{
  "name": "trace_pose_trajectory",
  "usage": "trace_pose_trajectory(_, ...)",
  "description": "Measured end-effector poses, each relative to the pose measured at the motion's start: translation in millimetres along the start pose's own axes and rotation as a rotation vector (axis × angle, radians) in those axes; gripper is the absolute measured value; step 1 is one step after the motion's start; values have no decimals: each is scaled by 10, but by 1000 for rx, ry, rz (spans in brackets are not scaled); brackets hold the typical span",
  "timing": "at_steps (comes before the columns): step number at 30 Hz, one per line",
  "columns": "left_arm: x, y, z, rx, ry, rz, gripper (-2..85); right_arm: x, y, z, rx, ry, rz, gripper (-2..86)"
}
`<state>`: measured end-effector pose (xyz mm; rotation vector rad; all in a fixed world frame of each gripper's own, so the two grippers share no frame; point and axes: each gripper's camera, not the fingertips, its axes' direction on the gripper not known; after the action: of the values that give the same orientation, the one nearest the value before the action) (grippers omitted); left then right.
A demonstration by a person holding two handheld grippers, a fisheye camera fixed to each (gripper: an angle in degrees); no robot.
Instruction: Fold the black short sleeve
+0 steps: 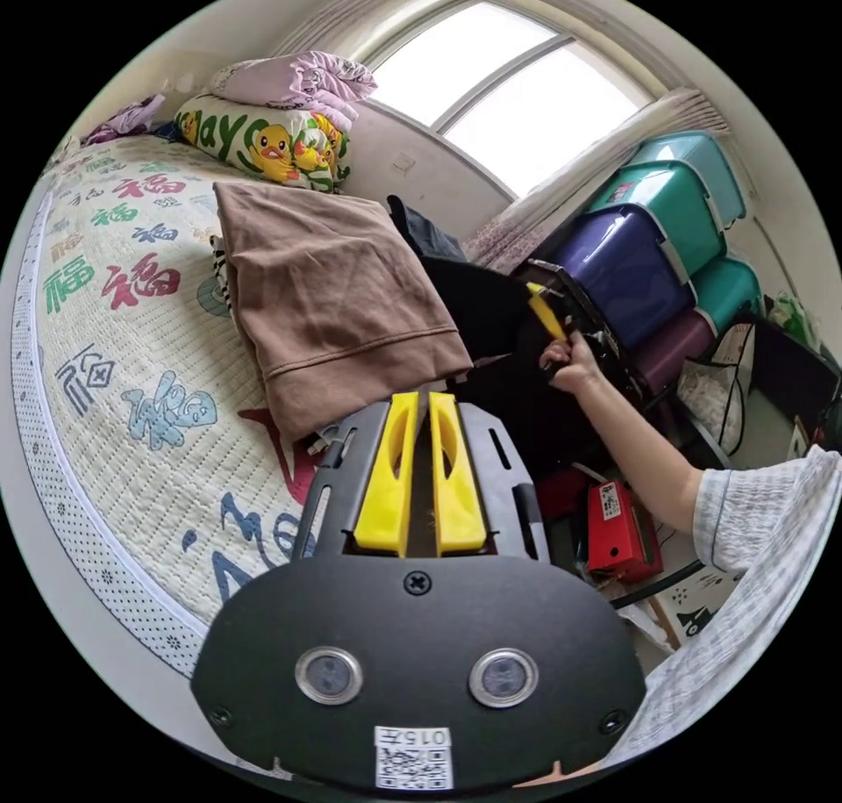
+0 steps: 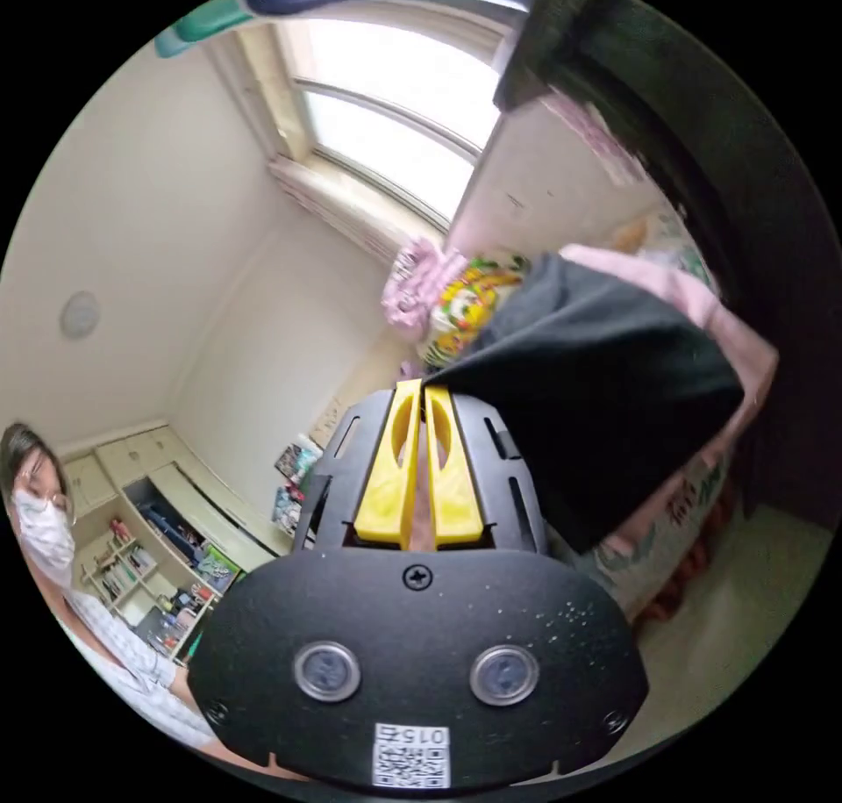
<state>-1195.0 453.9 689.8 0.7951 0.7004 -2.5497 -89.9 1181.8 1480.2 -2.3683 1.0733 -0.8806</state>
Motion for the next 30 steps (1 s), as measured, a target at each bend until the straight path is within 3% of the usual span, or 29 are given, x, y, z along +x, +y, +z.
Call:
trace_pose_trajectory(7, 23, 137, -50, -38, -35, 53, 78, -1624, -428, -1232, 217, -257, -334, -5)
trace_pose_trajectory(14, 569, 83, -427, 124, 166, 84, 205, -3635, 115, -2258, 292, -596, -736, -6)
trace_pose_trajectory(16, 816, 110, -514, 143, 277, 102, 207, -4062, 349, -2446, 304, -646, -817, -6)
trace_pose_trajectory(18, 1274, 332, -563, 82, 521, 201, 145, -4472, 687, -2610, 309, -699, -859, -6)
trace_pose_trajectory(21, 1767, 834, -693, -58, 658, 358, 51, -4790, 1078, -2674, 255, -738, -881, -6)
trace_pose_trajectory(25, 1712, 1390, -1351, 13, 600, 408, 38, -4889, 1436, -2766, 242, -832, -794, -6)
trace_pose_trajectory(30, 1016, 1876, -3028, 264, 333, 286, 32, -5211, 1977, -2984, 256, -901, -824, -6)
